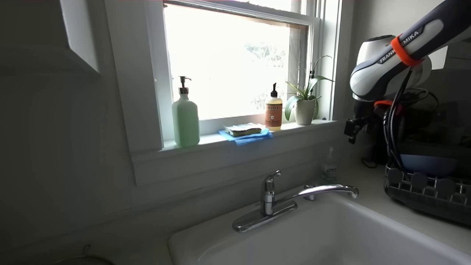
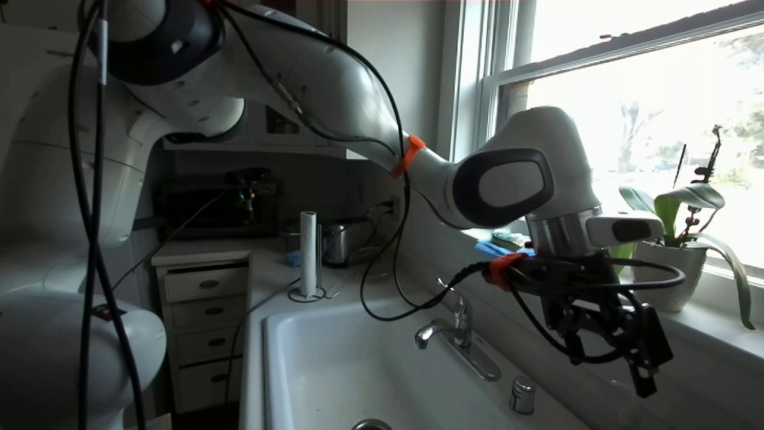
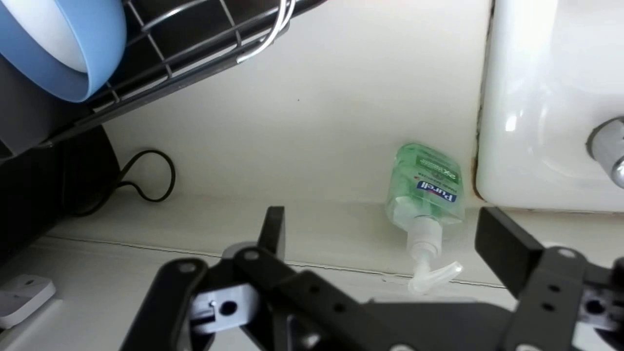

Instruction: Put the bottle upright

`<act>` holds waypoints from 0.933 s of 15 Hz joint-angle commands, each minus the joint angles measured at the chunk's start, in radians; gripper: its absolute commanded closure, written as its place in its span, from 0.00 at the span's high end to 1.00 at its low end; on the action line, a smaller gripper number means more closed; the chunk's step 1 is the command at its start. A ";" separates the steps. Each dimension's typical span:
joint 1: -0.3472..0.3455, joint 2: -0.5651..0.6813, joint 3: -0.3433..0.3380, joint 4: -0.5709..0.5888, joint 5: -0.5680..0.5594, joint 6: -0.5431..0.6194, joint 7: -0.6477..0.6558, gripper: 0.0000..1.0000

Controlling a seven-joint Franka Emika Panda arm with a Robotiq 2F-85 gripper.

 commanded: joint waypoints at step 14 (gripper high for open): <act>0.057 -0.013 -0.057 0.013 0.000 -0.067 0.005 1.00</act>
